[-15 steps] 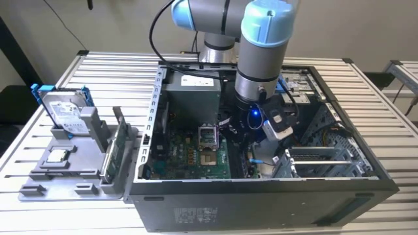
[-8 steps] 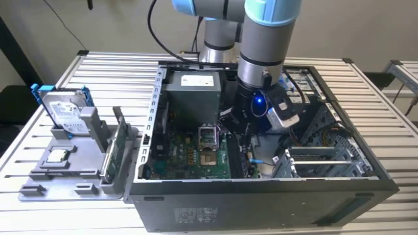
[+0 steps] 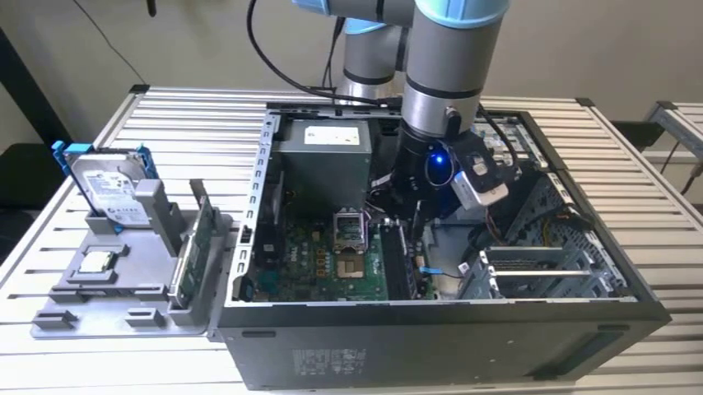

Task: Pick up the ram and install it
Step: 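Insert the ram into the slot, then press down the ram until it locks into place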

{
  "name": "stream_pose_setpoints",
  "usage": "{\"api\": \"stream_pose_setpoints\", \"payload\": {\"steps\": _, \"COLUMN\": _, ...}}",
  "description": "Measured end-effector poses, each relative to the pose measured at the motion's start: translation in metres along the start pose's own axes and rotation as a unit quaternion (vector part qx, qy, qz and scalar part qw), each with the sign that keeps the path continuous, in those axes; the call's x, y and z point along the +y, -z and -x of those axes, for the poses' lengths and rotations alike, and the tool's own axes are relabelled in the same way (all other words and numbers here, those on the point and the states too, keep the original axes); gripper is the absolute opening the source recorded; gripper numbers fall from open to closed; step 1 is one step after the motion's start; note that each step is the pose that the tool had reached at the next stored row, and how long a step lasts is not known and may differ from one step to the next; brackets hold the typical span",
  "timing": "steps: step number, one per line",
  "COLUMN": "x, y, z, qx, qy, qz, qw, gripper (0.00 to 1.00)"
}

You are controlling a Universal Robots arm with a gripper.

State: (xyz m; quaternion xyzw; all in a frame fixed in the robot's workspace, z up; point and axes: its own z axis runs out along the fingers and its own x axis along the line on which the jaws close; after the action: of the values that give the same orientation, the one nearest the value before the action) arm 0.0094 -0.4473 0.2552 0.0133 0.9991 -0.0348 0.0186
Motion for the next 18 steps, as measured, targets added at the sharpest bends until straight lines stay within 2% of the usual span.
{"api": "stream_pose_setpoints", "payload": {"steps": 1, "x": 0.0, "y": 0.0, "z": 0.0, "qx": 0.0, "qy": 0.0, "qz": 0.0, "qw": 1.0, "gripper": 0.22}}
{"api": "stream_pose_setpoints", "payload": {"steps": 2, "x": 0.0, "y": 0.0001, "z": 0.0, "qx": 0.0, "qy": 0.0, "qz": 0.0, "qw": 1.0, "gripper": 0.13}}
{"api": "stream_pose_setpoints", "payload": {"steps": 4, "x": 0.0, "y": 0.0002, "z": 0.0, "qx": 0.0, "qy": 0.0, "qz": 0.0, "qw": 1.0, "gripper": 0.11}}
{"api": "stream_pose_setpoints", "payload": {"steps": 18, "x": -0.0001, "y": 0.0012, "z": 0.0, "qx": 0.0, "qy": 0.0, "qz": 0.0, "qw": 1.0, "gripper": 0.11}}
